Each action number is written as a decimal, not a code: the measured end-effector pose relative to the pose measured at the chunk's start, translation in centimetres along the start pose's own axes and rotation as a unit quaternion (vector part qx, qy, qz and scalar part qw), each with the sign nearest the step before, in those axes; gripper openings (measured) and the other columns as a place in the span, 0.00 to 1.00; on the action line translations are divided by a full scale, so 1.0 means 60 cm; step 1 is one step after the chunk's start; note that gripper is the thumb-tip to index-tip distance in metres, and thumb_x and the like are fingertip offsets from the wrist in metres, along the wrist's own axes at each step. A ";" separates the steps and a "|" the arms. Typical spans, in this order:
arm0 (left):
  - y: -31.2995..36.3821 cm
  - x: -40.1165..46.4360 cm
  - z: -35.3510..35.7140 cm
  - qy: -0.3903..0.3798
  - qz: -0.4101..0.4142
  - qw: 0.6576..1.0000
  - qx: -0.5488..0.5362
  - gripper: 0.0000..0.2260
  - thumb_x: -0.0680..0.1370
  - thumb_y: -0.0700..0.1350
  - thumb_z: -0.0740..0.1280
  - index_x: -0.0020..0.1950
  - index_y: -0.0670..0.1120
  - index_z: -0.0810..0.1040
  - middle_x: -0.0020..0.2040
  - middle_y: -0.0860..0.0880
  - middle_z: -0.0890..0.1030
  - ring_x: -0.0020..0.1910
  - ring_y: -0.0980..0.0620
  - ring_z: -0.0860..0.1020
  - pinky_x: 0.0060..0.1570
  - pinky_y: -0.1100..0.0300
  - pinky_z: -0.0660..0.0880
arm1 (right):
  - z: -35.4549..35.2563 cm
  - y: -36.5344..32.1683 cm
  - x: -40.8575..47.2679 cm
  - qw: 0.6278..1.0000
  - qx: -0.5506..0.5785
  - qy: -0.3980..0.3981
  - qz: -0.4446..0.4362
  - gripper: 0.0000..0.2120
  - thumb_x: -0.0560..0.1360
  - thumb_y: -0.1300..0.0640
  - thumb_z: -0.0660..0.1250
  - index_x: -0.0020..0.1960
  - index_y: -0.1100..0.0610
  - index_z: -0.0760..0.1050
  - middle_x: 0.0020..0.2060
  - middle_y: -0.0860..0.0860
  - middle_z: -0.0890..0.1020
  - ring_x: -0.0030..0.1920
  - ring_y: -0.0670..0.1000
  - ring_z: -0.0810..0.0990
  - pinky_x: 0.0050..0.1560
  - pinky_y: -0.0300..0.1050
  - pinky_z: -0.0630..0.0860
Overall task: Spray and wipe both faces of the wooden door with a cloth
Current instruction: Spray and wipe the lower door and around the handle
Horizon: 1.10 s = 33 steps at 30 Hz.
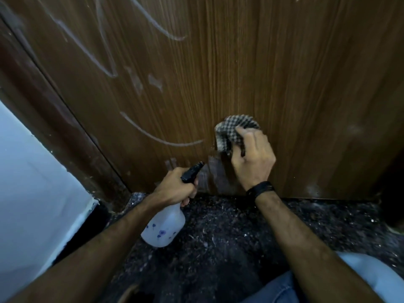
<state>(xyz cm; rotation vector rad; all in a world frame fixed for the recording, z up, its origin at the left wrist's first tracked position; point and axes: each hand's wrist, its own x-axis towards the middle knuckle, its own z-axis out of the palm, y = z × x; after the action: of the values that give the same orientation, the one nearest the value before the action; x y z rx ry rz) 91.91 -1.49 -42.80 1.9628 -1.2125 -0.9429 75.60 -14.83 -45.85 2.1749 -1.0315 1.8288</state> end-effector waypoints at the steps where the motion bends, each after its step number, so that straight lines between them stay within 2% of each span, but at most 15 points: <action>1: -0.003 0.001 0.000 -0.004 0.002 1.000 0.003 0.08 0.76 0.29 0.63 0.44 0.42 0.75 0.29 0.49 0.76 0.30 0.47 0.73 0.34 0.51 0.71 | 0.001 0.002 0.000 1.000 0.005 0.011 0.012 0.16 0.72 0.64 0.72 0.58 0.57 0.77 0.50 0.54 0.80 0.50 0.54 0.78 0.43 0.47 0.78; 3: -0.010 0.003 0.003 -0.018 0.006 1.000 0.012 0.09 0.77 0.30 0.63 0.45 0.43 0.75 0.33 0.45 0.76 0.33 0.46 0.73 0.34 0.52 0.72 | 0.007 0.004 -0.018 1.000 -0.009 -0.008 -0.010 0.17 0.73 0.62 0.73 0.60 0.57 0.76 0.51 0.55 0.79 0.50 0.54 0.77 0.38 0.46 0.79; 5: -0.017 0.005 0.006 -0.033 0.007 0.999 0.017 0.09 0.77 0.30 0.62 0.45 0.43 0.76 0.37 0.42 0.76 0.34 0.45 0.73 0.32 0.54 0.71 | 0.017 0.010 -0.050 0.996 -0.028 -0.072 -0.047 0.18 0.73 0.62 0.72 0.61 0.56 0.74 0.51 0.56 0.78 0.48 0.56 0.76 0.33 0.48 0.78; 8: -0.025 0.005 0.009 -0.032 0.001 0.999 0.027 0.10 0.77 0.28 0.62 0.45 0.42 0.76 0.37 0.40 0.75 0.33 0.45 0.72 0.31 0.53 0.70 | 0.026 0.016 -0.085 0.977 -0.024 -0.192 -0.092 0.20 0.71 0.65 0.69 0.61 0.56 0.71 0.50 0.58 0.76 0.47 0.60 0.75 0.28 0.53 0.77; 10: -0.032 0.004 0.010 -0.033 -0.003 0.999 0.030 0.10 0.77 0.28 0.62 0.44 0.42 0.75 0.36 0.40 0.75 0.34 0.44 0.72 0.31 0.53 0.69 | 0.024 0.012 -0.083 0.971 -0.009 -0.220 -0.098 0.19 0.69 0.66 0.67 0.59 0.58 0.73 0.49 0.58 0.75 0.47 0.61 0.75 0.27 0.55 0.76; 13: -0.040 0.003 0.009 -0.042 -0.008 0.999 0.030 0.09 0.78 0.28 0.62 0.45 0.41 0.75 0.35 0.41 0.75 0.34 0.43 0.71 0.33 0.51 0.69 | 0.011 -0.001 -0.053 0.987 0.013 -0.151 -0.044 0.14 0.71 0.65 0.65 0.56 0.59 0.76 0.49 0.57 0.76 0.47 0.59 0.75 0.32 0.52 0.78; 15: -0.043 0.007 0.005 -0.035 -0.007 0.999 0.032 0.09 0.78 0.28 0.62 0.45 0.41 0.75 0.34 0.41 0.76 0.32 0.43 0.71 0.35 0.50 0.70 | 0.008 -0.005 -0.027 0.997 0.015 -0.080 -0.005 0.16 0.70 0.67 0.69 0.57 0.59 0.76 0.50 0.57 0.77 0.49 0.56 0.74 0.34 0.49 0.77; 17: -0.047 0.011 0.005 -0.025 -0.004 0.999 0.033 0.09 0.77 0.28 0.63 0.44 0.41 0.75 0.33 0.42 0.76 0.32 0.44 0.71 0.35 0.51 0.70 | 0.012 -0.002 -0.025 0.998 0.005 -0.059 -0.018 0.19 0.69 0.67 0.72 0.58 0.58 0.76 0.51 0.57 0.77 0.48 0.56 0.74 0.33 0.48 0.76; 20: -0.056 0.010 0.010 -0.026 -0.012 0.999 0.038 0.11 0.78 0.28 0.63 0.42 0.43 0.74 0.31 0.45 0.75 0.29 0.45 0.70 0.34 0.51 0.70 | 0.023 0.011 -0.060 0.986 -0.006 -0.139 -0.092 0.21 0.70 0.67 0.71 0.60 0.57 0.71 0.50 0.57 0.77 0.47 0.58 0.74 0.30 0.51 0.77; 22: -0.061 0.008 0.015 -0.031 -0.019 0.998 0.052 0.13 0.77 0.28 0.62 0.40 0.44 0.74 0.29 0.47 0.75 0.26 0.46 0.68 0.33 0.52 0.70 | 0.023 0.013 -0.078 0.975 0.007 -0.201 -0.100 0.21 0.69 0.68 0.70 0.59 0.56 0.70 0.49 0.57 0.76 0.46 0.59 0.74 0.27 0.53 0.76; 24: -0.062 0.009 0.019 -0.041 -0.021 0.996 0.072 0.12 0.77 0.28 0.62 0.40 0.44 0.74 0.29 0.46 0.77 0.24 0.47 0.69 0.32 0.53 0.70 | 0.012 0.007 -0.069 0.979 0.028 -0.195 -0.059 0.19 0.68 0.69 0.69 0.57 0.57 0.73 0.49 0.57 0.76 0.47 0.59 0.75 0.29 0.53 0.77; 27: -0.065 0.014 0.022 -0.061 -0.016 0.995 0.076 0.10 0.77 0.29 0.63 0.42 0.43 0.76 0.32 0.42 0.78 0.24 0.48 0.71 0.32 0.54 0.71 | -0.007 0.004 -0.035 0.995 0.042 -0.092 0.022 0.17 0.68 0.68 0.71 0.56 0.59 0.76 0.50 0.56 0.76 0.50 0.57 0.77 0.38 0.48 0.78; 29: -0.068 0.016 0.024 -0.056 -0.010 0.996 0.071 0.11 0.76 0.28 0.63 0.42 0.43 0.76 0.33 0.42 0.77 0.25 0.47 0.71 0.31 0.55 0.71 | -0.007 0.013 -0.026 0.997 0.038 -0.060 0.028 0.17 0.70 0.67 0.72 0.56 0.59 0.74 0.50 0.56 0.76 0.49 0.57 0.77 0.38 0.47 0.77; 31: -0.071 0.016 0.029 -0.051 -0.009 0.996 0.072 0.11 0.76 0.28 0.63 0.42 0.44 0.75 0.33 0.40 0.76 0.24 0.48 0.71 0.29 0.57 0.71 | 0.002 0.018 -0.048 0.995 0.025 -0.100 -0.008 0.17 0.70 0.66 0.72 0.56 0.59 0.73 0.49 0.57 0.75 0.49 0.58 0.76 0.37 0.49 0.78; 33: -0.069 0.012 0.034 -0.055 -0.007 0.995 0.077 0.11 0.77 0.29 0.62 0.41 0.44 0.74 0.32 0.41 0.75 0.23 0.49 0.69 0.27 0.59 0.69 | 0.016 0.022 -0.091 0.980 0.020 -0.184 -0.072 0.15 0.69 0.67 0.71 0.53 0.59 0.71 0.48 0.59 0.75 0.47 0.60 0.75 0.33 0.52 0.78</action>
<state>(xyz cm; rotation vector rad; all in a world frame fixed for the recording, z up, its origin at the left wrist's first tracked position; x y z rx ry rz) 92.38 -0.92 -47.42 2.0645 -1.3706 -1.0018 75.41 -14.04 -51.47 2.6013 -0.8699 1.4296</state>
